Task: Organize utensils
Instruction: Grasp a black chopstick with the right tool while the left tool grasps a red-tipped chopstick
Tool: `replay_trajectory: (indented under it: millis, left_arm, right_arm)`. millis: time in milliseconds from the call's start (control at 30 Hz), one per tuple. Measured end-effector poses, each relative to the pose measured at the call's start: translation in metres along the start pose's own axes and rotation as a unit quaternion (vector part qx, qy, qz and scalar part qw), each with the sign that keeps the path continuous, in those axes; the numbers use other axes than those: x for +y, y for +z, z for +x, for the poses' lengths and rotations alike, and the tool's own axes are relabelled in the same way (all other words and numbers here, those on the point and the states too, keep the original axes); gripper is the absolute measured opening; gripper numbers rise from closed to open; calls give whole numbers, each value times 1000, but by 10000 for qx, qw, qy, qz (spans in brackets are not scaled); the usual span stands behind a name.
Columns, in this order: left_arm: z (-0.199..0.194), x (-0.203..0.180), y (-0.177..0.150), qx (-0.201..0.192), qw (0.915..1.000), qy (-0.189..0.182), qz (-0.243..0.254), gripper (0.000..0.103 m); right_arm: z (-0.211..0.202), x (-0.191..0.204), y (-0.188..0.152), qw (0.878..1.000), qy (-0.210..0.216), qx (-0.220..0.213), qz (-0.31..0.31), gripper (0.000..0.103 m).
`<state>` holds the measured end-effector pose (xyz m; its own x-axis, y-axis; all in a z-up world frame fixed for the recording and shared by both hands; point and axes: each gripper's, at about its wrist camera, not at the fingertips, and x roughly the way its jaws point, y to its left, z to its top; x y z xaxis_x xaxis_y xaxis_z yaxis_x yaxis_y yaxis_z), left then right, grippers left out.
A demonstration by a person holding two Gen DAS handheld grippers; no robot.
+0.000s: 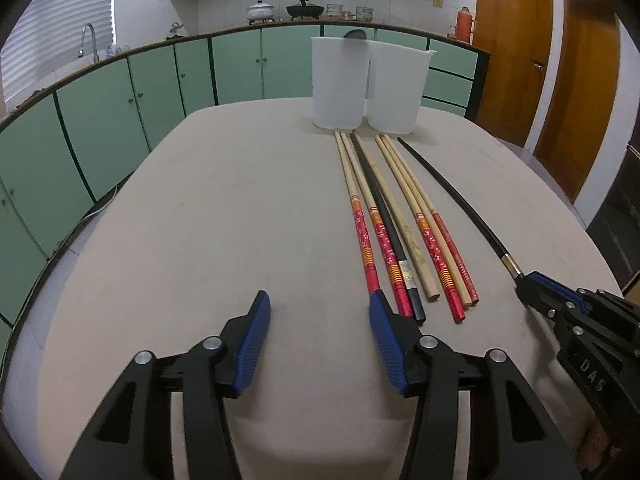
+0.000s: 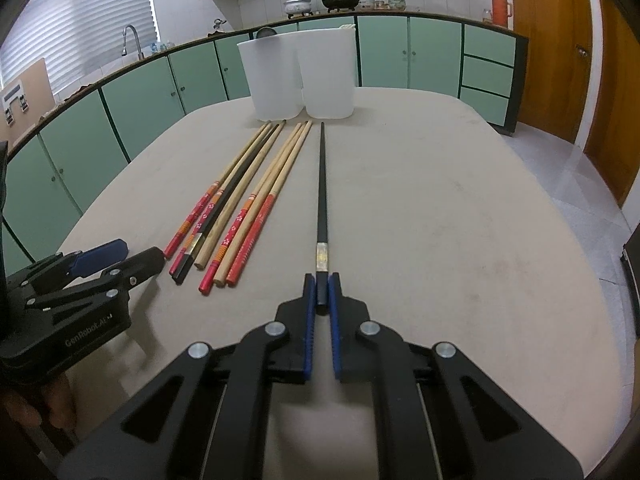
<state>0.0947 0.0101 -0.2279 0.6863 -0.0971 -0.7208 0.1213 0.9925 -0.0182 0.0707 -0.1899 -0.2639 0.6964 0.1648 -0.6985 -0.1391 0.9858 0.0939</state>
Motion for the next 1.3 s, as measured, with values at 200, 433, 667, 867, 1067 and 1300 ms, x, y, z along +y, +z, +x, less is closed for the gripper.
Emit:
replay_trajectory:
  millis: [200, 433, 667, 867, 1067, 1300]
  left_arm:
    - [1, -6, 1, -4, 10000, -40, 68, 52]
    - [-5, 6, -3, -46, 9997, 157, -184, 54]
    - [-8, 2, -1, -91, 9999, 26, -115, 55]
    - [-2, -9, -1, 78, 9998, -106, 124, 56]
    - [-1, -11, 1, 75, 9993, -379, 25, 57]
    - [4, -11, 5, 56, 9996, -253, -80, 55]
  right_arm:
    - [1, 3, 0, 10000, -25, 5, -57, 9]
    - [0, -1, 0, 10000, 32, 9, 36, 9]
    - [1, -2, 0, 9999, 74, 10, 78, 9]
    - [0, -3, 0, 9999, 91, 6, 104, 9]
    - [0, -3, 0, 9999, 109, 8, 116, 8]
    - [0, -3, 0, 9999, 119, 6, 126, 9]
